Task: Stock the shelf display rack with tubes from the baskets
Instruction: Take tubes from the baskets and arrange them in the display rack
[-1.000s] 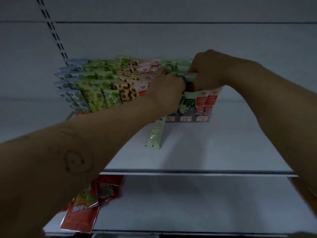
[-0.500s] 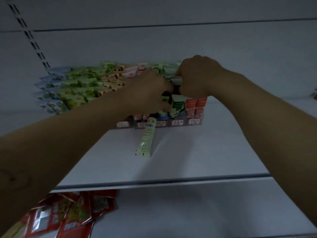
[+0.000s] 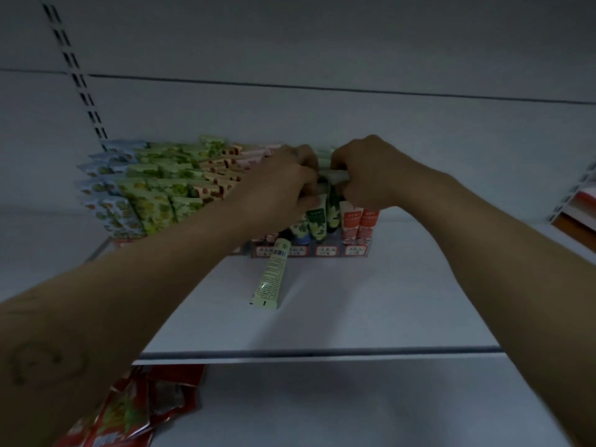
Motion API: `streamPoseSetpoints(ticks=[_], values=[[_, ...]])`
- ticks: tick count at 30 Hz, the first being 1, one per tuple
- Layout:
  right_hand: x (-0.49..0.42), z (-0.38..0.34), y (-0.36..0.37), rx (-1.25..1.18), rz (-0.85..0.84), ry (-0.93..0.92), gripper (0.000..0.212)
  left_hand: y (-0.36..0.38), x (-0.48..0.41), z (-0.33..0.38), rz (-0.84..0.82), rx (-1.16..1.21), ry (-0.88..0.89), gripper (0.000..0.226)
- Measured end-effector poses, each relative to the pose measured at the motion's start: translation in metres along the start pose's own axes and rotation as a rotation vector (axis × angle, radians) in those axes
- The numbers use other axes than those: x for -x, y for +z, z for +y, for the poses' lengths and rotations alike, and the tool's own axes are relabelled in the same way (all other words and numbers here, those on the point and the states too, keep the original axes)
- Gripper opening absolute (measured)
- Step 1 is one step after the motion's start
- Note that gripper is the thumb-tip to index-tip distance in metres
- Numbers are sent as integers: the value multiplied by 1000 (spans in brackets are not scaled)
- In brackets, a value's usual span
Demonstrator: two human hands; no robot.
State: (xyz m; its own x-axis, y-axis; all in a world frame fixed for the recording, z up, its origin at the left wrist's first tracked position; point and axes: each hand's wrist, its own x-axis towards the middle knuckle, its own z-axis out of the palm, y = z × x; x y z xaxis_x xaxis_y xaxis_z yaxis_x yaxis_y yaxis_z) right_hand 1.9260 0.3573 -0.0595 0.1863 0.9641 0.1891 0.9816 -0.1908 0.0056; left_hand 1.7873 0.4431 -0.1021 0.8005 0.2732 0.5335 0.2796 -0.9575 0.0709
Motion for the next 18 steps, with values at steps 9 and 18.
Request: streamPoseSetpoints(ticks=[9,18], values=[[5,-19,8,163,60,77,11,10,7,4,19,-42,-52,27],[8,-13,32,238,75,126,14,12,11,5,-2,-87,-128,28]])
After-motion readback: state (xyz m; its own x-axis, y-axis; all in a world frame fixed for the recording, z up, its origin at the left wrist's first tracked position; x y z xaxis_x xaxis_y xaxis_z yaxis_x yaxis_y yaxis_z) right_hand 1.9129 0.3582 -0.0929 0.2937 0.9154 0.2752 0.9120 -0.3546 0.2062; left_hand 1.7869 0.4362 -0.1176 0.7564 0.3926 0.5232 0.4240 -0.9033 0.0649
